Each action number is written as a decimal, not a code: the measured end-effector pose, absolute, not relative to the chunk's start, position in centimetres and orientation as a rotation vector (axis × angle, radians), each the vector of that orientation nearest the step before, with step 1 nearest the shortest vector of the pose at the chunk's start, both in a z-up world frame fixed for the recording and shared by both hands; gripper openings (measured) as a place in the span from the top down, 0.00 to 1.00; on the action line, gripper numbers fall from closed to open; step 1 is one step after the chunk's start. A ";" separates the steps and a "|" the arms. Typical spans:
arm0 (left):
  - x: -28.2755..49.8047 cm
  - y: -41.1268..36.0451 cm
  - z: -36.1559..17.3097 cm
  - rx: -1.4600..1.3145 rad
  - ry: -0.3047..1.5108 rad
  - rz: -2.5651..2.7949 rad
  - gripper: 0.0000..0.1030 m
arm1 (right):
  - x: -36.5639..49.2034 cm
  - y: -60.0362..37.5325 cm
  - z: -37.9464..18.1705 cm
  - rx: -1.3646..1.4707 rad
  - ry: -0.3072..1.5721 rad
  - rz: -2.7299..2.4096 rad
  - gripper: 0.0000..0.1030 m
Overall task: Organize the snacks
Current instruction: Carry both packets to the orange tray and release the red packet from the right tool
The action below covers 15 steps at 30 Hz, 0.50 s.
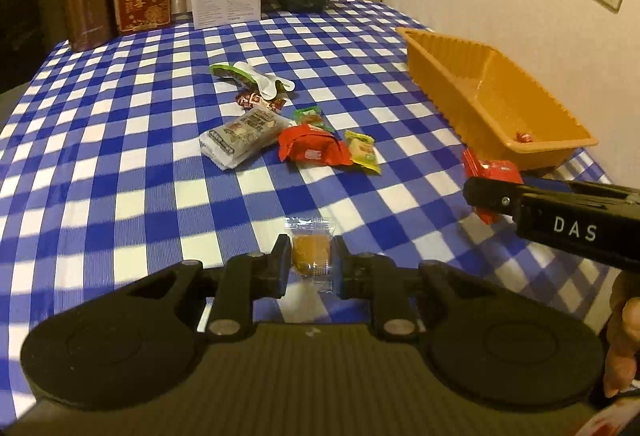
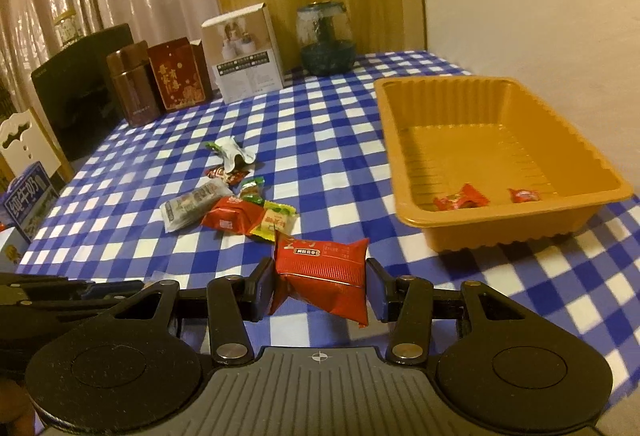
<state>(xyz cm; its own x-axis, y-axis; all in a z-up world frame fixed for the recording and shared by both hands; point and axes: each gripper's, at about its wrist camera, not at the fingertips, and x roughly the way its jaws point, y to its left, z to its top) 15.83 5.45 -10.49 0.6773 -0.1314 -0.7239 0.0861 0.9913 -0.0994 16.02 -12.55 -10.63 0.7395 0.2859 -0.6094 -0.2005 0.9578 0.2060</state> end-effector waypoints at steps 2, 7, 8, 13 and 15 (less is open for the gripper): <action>15.0 5.1 -10.0 -0.075 0.815 -0.116 0.82 | 15.2 -13.0 -10.2 0.131 0.684 0.265 0.53; 13.1 4.0 -8.8 -0.105 0.802 -0.105 0.82 | 13.5 -14.3 -9.3 0.137 0.671 0.258 0.53; 12.8 3.8 -8.5 -0.109 0.798 -0.104 0.82 | 13.2 -14.5 -9.1 0.138 0.668 0.258 0.53; 11.9 2.6 -7.3 -0.121 0.780 -0.101 0.82 | 12.1 -15.5 -8.1 0.145 0.654 0.258 0.53; 11.7 2.2 -6.9 -0.124 0.774 -0.105 0.82 | 11.8 -15.9 -7.7 0.147 0.649 0.260 0.53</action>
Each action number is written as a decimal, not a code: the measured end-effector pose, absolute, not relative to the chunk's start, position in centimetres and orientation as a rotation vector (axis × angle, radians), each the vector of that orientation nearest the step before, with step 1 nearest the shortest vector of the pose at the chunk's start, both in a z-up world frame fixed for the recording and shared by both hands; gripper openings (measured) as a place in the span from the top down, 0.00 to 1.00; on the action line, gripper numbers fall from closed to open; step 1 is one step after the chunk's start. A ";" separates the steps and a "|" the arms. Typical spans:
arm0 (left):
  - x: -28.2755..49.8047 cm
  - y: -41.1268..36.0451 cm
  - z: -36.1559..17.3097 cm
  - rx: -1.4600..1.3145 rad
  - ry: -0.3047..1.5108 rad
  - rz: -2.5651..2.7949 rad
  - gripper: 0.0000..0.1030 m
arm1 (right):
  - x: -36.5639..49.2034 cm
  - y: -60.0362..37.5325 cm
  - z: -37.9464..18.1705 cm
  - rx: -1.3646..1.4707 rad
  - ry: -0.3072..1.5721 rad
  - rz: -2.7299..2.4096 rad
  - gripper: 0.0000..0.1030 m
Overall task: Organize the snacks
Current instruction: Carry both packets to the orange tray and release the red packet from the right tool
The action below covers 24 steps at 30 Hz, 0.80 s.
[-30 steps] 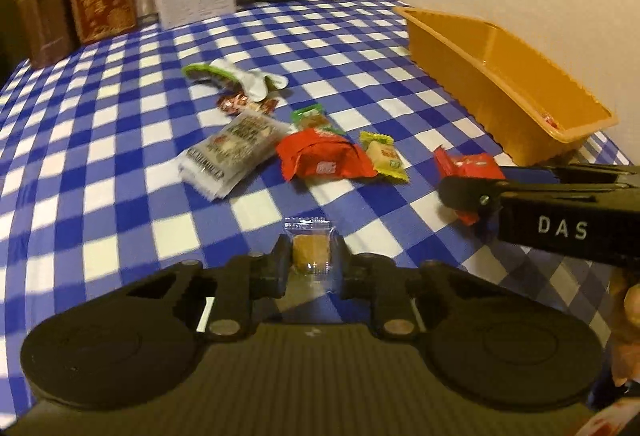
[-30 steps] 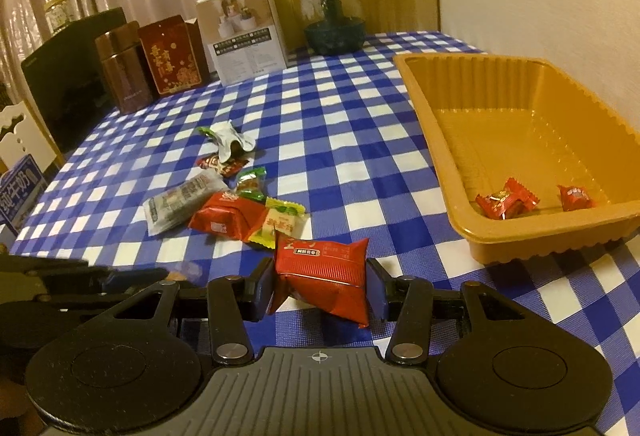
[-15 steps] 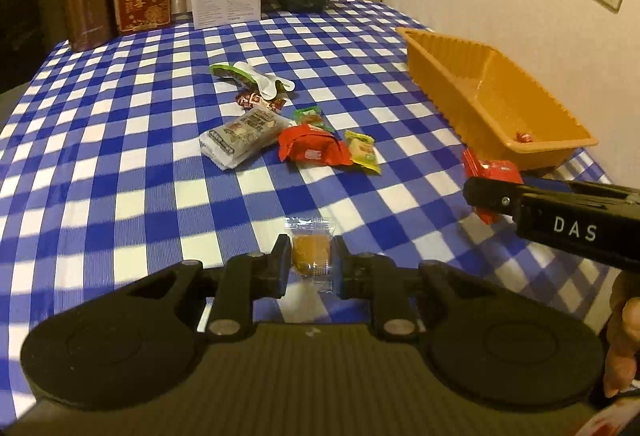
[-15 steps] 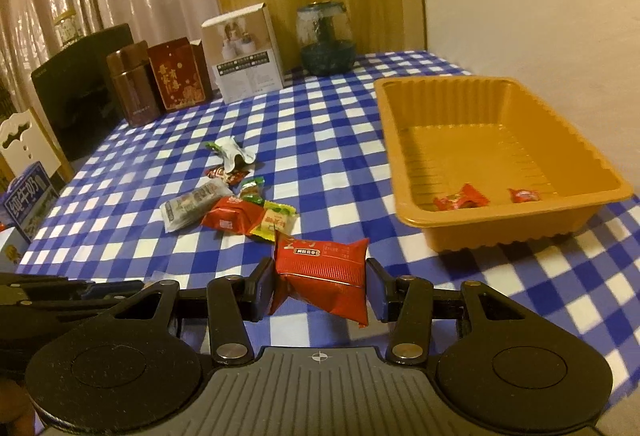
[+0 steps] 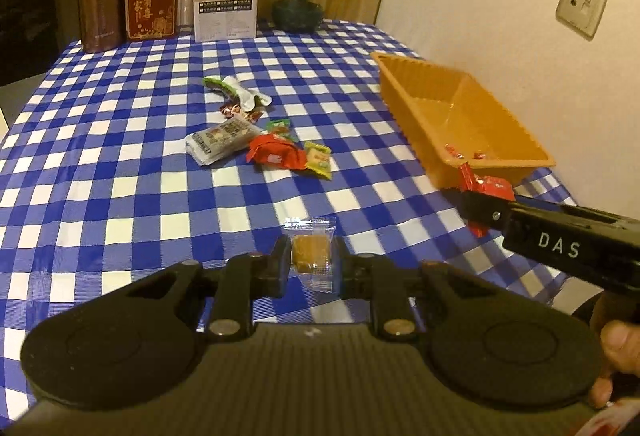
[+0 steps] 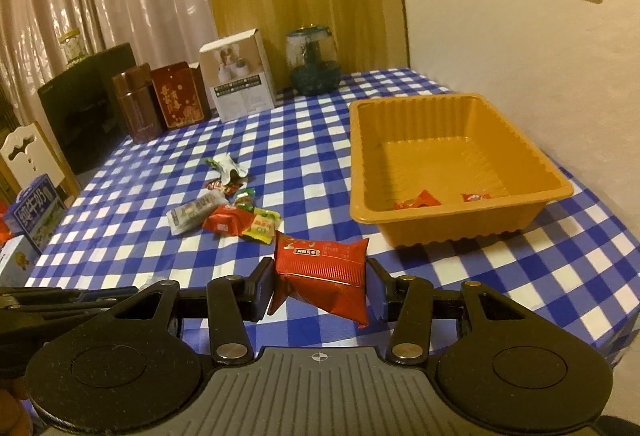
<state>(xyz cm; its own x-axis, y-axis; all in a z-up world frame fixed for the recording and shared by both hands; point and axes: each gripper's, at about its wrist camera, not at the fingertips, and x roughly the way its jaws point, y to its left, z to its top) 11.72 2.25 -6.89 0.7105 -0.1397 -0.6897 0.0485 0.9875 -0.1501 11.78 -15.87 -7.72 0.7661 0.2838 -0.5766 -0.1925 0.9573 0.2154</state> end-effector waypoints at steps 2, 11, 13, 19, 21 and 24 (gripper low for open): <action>11.6 1.8 -6.4 -0.122 0.765 -0.109 0.82 | 11.5 -16.2 -7.4 0.146 0.642 0.262 0.53; 11.7 0.1 -4.9 -0.125 0.735 -0.141 0.82 | 11.1 -18.2 -6.2 0.162 0.615 0.230 0.53; 12.0 -0.4 -4.6 -0.123 0.730 -0.152 0.82 | 11.2 -18.8 -5.7 0.170 0.606 0.217 0.53; 13.6 -2.4 -3.6 -0.126 0.705 -0.191 0.82 | 12.5 -21.1 -4.4 0.187 0.587 0.184 0.53; 14.3 -3.1 -3.3 -0.125 0.696 -0.206 0.82 | 13.0 -21.9 -4.0 0.188 0.579 0.165 0.53; 15.5 -4.5 -3.0 -0.122 0.686 -0.228 0.82 | 13.8 -23.2 -3.7 0.189 0.568 0.145 0.53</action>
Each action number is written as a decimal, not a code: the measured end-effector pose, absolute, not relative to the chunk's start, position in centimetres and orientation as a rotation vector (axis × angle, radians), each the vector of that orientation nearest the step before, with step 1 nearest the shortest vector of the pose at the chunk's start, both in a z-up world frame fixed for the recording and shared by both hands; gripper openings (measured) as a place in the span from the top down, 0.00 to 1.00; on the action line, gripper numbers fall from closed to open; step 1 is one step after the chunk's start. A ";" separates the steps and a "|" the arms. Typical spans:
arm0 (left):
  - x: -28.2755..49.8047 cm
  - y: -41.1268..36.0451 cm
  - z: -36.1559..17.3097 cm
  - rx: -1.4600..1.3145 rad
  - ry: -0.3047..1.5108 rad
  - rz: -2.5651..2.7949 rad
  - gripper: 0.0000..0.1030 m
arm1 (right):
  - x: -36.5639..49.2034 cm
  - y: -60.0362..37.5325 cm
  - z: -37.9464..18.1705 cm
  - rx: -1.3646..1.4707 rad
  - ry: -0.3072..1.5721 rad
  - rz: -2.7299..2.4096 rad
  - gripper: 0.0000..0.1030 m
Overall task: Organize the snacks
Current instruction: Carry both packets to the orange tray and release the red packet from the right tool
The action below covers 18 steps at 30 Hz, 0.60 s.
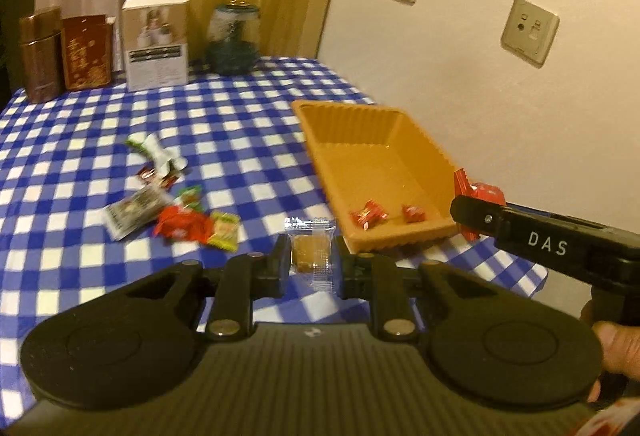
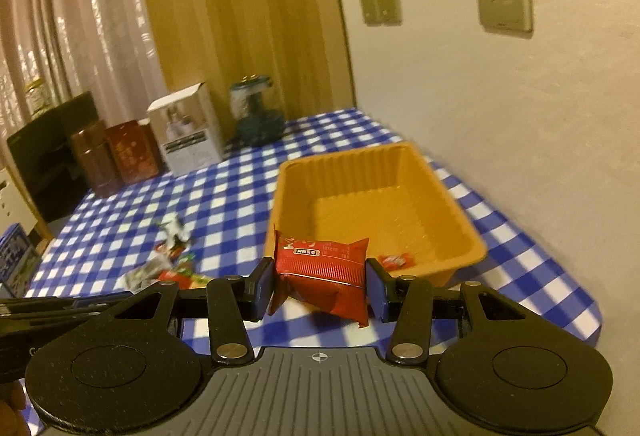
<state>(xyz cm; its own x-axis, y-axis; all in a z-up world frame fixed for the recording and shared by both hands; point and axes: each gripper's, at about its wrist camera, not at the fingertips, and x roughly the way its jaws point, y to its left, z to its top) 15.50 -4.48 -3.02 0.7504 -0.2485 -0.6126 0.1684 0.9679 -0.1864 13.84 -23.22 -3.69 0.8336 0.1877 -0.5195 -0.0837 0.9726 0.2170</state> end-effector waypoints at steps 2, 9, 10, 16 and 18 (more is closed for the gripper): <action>16.3 -5.3 -2.9 -0.121 0.680 -0.242 0.82 | 14.5 -24.1 -3.6 0.189 0.564 0.131 0.53; 19.3 -8.2 -2.9 -0.103 0.668 -0.290 0.82 | 16.9 -26.8 -3.6 0.201 0.551 0.096 0.53; 19.8 -8.6 -2.9 -0.101 0.667 -0.297 0.82 | 17.3 -27.0 -3.7 0.201 0.550 0.094 0.53; 22.4 -10.6 -4.0 -0.076 0.669 -0.322 0.82 | 19.5 -28.4 -4.6 0.234 0.556 0.071 0.53; 23.1 -11.0 -4.4 -0.065 0.674 -0.327 0.82 | 20.1 -28.6 -5.1 0.236 0.559 0.068 0.53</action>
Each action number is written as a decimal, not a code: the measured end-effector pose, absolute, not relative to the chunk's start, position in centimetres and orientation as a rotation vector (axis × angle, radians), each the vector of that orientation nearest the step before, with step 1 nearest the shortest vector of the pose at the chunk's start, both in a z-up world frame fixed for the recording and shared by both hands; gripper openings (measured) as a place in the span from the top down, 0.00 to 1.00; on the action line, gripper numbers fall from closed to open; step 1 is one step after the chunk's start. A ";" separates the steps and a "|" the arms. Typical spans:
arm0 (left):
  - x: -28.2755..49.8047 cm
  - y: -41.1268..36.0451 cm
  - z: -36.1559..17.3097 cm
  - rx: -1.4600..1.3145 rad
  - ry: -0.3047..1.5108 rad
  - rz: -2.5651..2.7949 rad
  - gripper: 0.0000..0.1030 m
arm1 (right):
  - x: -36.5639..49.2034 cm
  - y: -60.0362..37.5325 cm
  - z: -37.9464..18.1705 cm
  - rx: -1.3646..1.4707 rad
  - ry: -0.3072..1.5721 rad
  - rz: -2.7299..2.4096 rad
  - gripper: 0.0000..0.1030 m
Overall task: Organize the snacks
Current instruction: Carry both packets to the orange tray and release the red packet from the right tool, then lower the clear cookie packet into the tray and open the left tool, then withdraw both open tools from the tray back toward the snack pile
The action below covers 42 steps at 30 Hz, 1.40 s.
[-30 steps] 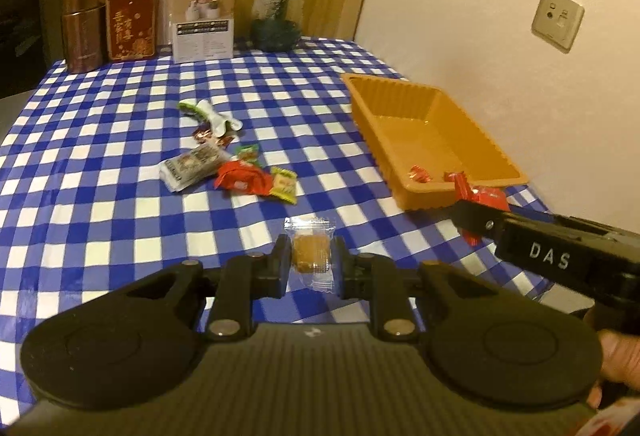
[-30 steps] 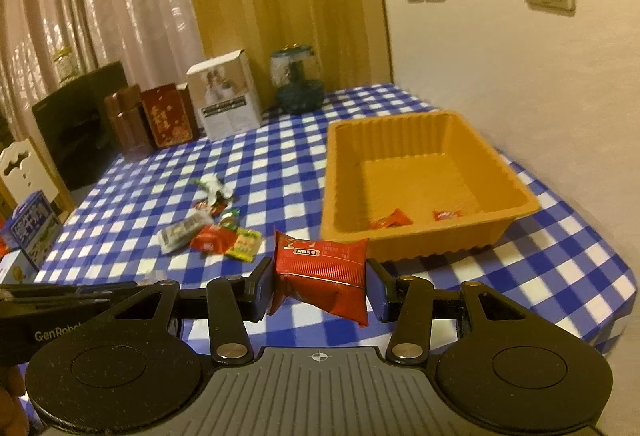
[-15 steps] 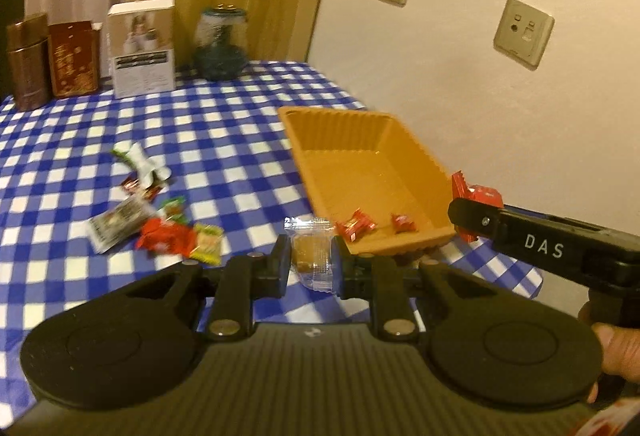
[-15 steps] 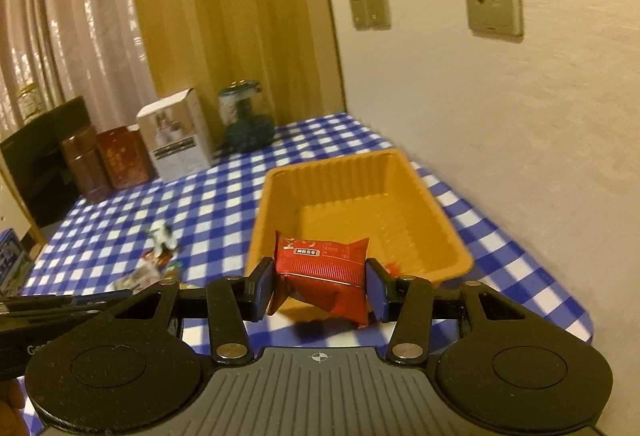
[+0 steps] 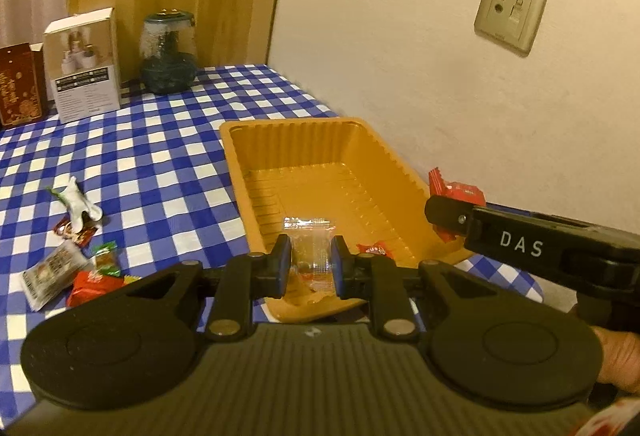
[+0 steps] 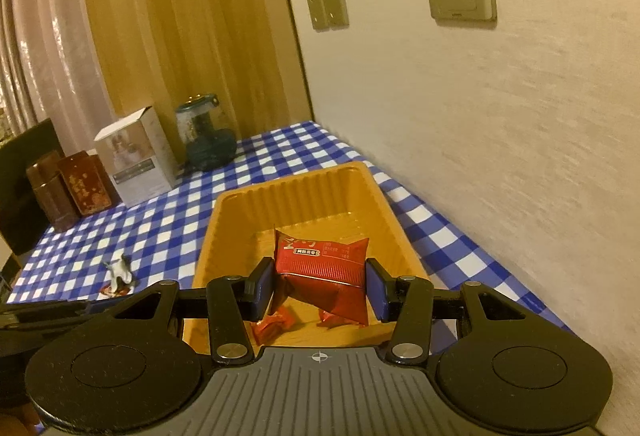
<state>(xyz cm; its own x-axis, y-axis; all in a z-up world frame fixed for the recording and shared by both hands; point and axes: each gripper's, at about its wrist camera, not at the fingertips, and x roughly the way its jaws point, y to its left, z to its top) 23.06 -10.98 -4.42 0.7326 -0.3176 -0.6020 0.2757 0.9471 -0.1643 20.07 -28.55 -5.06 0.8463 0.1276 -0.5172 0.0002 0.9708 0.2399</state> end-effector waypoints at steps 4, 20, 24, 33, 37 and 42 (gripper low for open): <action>24.0 -11.5 -4.9 -0.052 0.675 -0.332 0.82 | 21.0 -29.1 -5.9 0.248 0.565 0.054 0.53; 24.9 -10.5 -6.0 -0.038 0.656 -0.293 0.73 | 21.9 -29.8 -7.1 0.277 0.583 0.032 0.53; 24.2 -9.3 -5.9 -0.058 0.661 -0.272 0.73 | 22.0 -29.5 -7.0 0.274 0.582 0.039 0.53; 23.5 -8.2 -6.0 -0.083 0.671 -0.254 0.73 | 22.6 -29.0 -6.4 0.276 0.573 0.076 0.53; 23.4 -8.1 -6.2 -0.076 0.675 -0.239 0.73 | 23.0 -29.2 -6.4 0.335 0.556 0.125 0.20; 23.0 -7.8 -6.4 -0.084 0.679 -0.232 0.73 | 22.6 -29.4 -6.4 0.353 0.548 0.109 0.17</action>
